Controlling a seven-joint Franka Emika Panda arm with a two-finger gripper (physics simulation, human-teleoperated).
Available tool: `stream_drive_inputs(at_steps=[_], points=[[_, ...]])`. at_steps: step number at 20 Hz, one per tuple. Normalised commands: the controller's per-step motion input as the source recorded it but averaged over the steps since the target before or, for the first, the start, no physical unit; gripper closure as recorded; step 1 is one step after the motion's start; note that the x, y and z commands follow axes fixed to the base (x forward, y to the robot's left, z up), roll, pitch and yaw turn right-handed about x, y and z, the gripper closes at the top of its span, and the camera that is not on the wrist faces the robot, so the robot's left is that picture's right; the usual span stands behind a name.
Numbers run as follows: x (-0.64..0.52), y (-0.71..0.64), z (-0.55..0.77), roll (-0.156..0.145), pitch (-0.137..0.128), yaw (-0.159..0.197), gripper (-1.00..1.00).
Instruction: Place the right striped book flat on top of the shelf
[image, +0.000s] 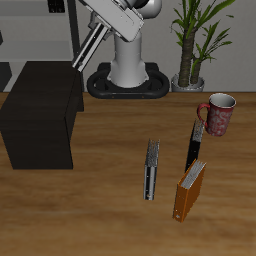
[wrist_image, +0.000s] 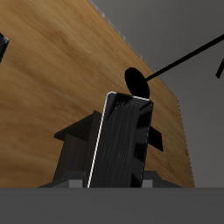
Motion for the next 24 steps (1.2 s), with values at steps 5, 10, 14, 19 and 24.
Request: stream_drive_inputs(at_steps=[5,10,14,19,24], points=[[0.00,-0.11,0.03,-0.141,-0.029,-0.043,1.00],[0.05,-0.08,0.05,-0.111,-0.016,-0.012,1.00],[0.08,-0.09,-0.11,-0.047,0.023,-0.007,1.00],[0.08,-0.20,-0.11,-0.059,0.012,0.001,1.00],[0.04,-0.20,-0.07,-0.063,0.026,-0.017,1.00]])
